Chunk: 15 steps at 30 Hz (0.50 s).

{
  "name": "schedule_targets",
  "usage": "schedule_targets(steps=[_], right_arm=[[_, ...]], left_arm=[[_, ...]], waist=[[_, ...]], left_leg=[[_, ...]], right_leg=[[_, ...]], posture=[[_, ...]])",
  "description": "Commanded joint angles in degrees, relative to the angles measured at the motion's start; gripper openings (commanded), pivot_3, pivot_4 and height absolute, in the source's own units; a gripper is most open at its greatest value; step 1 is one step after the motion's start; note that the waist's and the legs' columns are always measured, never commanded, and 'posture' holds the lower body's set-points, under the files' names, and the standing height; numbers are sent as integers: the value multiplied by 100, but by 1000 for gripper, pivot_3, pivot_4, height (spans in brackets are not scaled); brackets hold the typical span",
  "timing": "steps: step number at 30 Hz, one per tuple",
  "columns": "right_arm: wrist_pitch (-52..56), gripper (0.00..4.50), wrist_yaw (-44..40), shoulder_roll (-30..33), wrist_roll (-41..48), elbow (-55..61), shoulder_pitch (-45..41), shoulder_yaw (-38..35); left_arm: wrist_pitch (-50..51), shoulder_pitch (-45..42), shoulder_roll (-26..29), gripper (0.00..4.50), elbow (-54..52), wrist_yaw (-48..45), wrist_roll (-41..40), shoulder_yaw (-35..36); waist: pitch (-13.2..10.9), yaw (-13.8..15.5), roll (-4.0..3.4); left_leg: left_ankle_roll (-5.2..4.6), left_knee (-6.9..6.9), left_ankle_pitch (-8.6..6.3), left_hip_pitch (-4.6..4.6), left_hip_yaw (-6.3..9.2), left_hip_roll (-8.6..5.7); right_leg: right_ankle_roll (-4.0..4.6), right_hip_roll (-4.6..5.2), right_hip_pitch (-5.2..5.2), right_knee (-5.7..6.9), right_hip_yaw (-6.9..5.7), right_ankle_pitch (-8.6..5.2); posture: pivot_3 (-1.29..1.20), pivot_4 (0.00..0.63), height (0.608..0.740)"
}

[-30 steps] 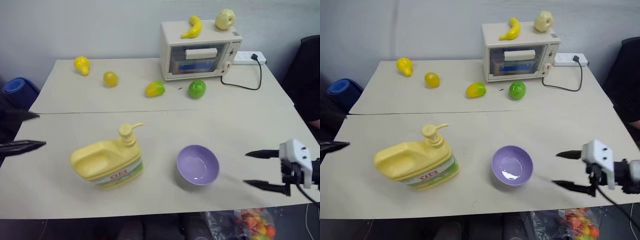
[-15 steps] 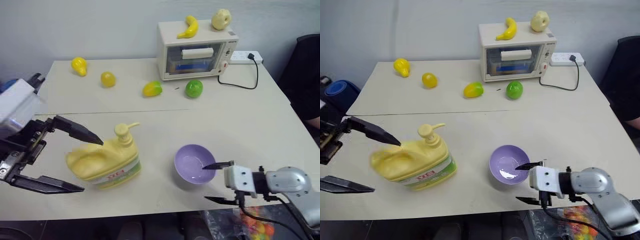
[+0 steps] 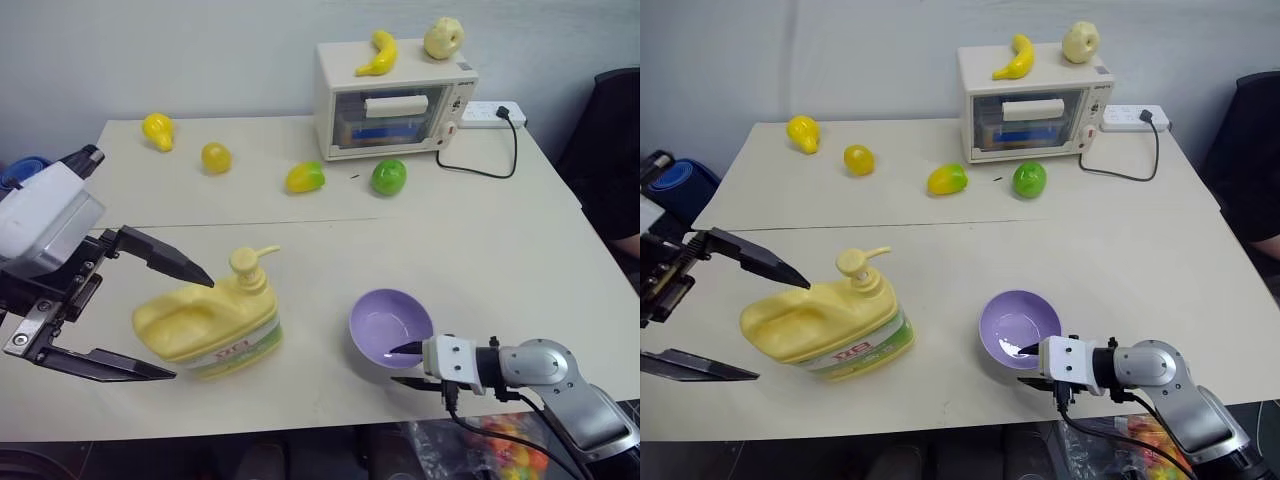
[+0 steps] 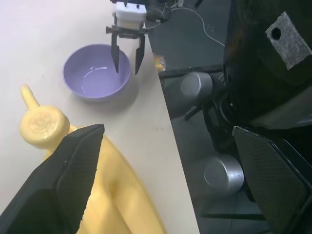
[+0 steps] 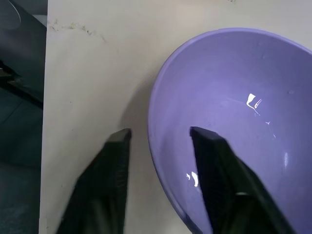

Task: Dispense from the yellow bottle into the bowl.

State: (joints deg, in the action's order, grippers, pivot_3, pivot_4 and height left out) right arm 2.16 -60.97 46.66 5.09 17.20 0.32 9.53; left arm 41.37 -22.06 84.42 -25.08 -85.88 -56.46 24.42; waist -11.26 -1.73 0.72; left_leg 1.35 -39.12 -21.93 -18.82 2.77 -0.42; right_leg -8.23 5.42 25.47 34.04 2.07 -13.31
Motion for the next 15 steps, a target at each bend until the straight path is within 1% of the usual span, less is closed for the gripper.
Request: schedule_targets(steps=[1,3,4,15], right_arm=[[-178,765,32,-63,-4,-76,-92,10],[-257,109,-1,-57,-13,-138,-132,39],[-292,44,-14,-48,-23,-165,-149,54],[-614,44,-73,-25,-248,-579,-352,217]], left_arm=[[-7,-52,-31,4500,-99,14,8,69],[-16,-39,-69,4500,-105,33,50,64],[-18,-41,-85,4500,-109,41,64,61],[-73,-200,-159,4500,-53,159,108,-88]], waist=[[0,-1,0],[1,-4,1],[4,-8,6],[6,-6,11]], left_leg=[[0,0,0,1,0,0],[0,0,0,1,0,0],[0,0,0,4,-1,0],[0,0,0,19,-4,3]], right_leg=[[0,0,0,-1,0,0],[0,0,0,-1,0,0],[0,0,-1,-1,1,0],[6,-5,-3,2,6,-3]], posture=[[0,150,740],[0,150,740],[0,150,740],[0,150,740]])
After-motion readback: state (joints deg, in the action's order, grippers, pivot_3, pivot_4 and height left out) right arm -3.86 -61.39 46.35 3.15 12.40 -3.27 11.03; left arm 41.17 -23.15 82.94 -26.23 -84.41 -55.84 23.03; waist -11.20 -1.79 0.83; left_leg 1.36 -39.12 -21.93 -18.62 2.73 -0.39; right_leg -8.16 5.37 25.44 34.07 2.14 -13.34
